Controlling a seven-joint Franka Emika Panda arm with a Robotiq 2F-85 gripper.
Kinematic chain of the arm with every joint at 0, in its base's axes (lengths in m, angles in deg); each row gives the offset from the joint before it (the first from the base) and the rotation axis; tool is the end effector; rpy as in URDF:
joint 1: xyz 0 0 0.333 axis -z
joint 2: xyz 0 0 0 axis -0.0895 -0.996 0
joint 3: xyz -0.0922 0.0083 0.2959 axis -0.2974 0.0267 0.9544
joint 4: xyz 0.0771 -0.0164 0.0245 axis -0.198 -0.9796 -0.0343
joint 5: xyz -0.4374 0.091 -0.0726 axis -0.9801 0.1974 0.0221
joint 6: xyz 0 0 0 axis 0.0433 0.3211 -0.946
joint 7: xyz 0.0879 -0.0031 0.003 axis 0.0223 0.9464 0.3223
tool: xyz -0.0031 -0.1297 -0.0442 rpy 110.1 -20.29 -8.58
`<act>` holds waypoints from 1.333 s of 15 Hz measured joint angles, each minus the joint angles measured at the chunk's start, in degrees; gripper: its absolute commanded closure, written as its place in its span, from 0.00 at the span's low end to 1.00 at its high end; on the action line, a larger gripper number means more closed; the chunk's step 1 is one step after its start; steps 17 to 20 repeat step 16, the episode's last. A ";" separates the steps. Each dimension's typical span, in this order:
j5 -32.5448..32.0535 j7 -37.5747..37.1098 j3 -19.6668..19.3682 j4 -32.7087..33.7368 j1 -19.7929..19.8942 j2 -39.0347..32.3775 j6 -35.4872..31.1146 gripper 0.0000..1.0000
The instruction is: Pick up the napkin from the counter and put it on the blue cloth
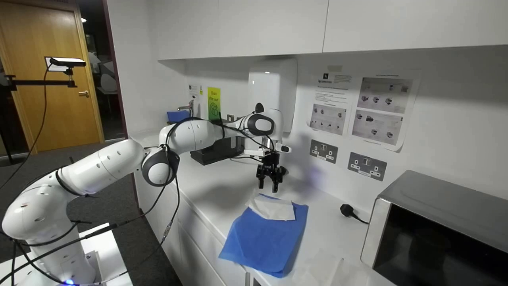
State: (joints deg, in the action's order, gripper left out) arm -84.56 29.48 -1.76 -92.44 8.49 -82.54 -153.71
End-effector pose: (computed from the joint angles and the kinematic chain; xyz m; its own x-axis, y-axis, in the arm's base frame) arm 0.7661 -0.2657 0.3580 0.9459 -0.2048 -0.2517 -0.1295 -0.9494 0.2860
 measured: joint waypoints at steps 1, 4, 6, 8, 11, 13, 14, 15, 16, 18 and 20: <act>0.11 -0.08 0.00 0.09 0.05 0.19 -1.83 0.00; 1.53 -0.85 0.04 0.32 0.79 1.55 -7.95 0.00; 2.84 -2.96 0.09 0.39 1.76 2.68 -11.21 0.00; 4.02 -4.81 0.14 0.43 2.92 3.61 -12.92 0.00; 5.54 -5.93 0.28 0.43 4.64 4.66 -12.91 0.00; 6.28 -6.08 0.44 0.43 5.54 4.89 -12.51 0.00; 6.56 -6.27 0.57 0.43 5.86 4.95 -12.07 0.00; 6.72 -6.47 0.64 0.43 6.06 4.98 -11.81 0.00; 6.75 -6.58 0.67 0.43 6.12 4.98 -11.76 0.00; 6.75 -6.58 0.67 0.43 6.12 4.98 -11.76 0.00; 6.75 -6.58 0.67 0.43 6.12 4.98 -11.76 0.00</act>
